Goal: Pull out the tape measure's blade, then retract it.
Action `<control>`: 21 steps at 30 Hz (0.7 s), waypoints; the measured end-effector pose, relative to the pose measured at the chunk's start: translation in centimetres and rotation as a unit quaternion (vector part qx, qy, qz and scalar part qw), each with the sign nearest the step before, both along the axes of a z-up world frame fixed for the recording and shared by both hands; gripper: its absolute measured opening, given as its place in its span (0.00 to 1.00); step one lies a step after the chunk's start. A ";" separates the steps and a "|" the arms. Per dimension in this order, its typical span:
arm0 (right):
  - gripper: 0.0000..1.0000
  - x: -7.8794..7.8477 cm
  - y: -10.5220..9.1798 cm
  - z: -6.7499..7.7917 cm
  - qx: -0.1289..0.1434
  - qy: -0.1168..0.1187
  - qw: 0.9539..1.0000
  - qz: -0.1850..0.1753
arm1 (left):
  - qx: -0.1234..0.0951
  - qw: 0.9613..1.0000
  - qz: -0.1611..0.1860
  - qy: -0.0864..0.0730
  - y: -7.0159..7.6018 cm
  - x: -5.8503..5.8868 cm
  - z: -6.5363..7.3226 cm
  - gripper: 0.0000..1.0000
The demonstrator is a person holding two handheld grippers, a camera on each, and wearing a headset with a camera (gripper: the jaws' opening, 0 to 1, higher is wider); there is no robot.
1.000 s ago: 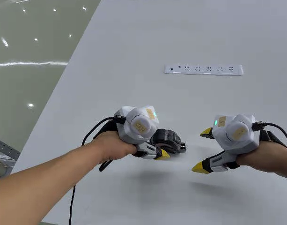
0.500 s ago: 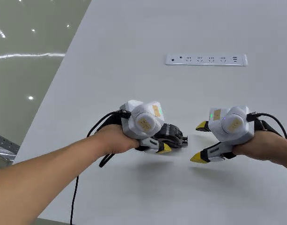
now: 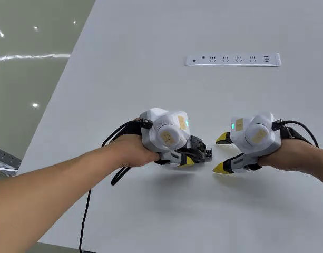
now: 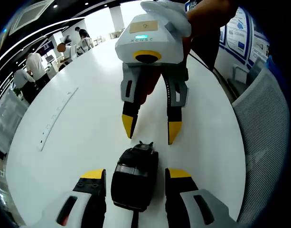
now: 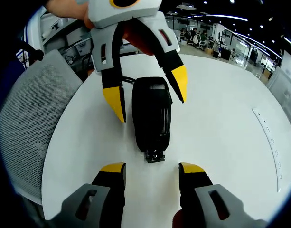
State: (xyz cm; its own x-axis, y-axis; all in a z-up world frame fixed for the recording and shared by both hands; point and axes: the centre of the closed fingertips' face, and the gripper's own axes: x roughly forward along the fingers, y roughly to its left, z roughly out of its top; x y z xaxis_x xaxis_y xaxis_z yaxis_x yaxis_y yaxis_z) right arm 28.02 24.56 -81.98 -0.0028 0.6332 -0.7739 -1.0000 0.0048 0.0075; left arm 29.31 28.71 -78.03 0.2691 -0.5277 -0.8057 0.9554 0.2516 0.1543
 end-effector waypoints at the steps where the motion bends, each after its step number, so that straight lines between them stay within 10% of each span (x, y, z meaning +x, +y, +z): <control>1: 0.41 0.0 0.1 0.1 -0.001 -0.001 1.000 0.001 | 0.002 1.000 -0.003 0.000 0.0 0.0 0.0 0.46; 21: 0.26 0.2 1.2 -0.6 0.006 -0.009 1.000 0.028 | 0.028 0.999 -0.032 -0.004 0.1 0.1 0.0 0.34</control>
State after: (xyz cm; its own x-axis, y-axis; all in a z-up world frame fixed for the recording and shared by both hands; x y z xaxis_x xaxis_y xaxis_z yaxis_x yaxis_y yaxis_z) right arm 28.27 25.77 -82.54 -0.0236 0.6421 -0.7663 -0.9987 -0.0505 -0.0116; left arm 29.41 28.83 -78.02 0.2431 -0.4980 -0.8324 0.9679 0.1817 0.1739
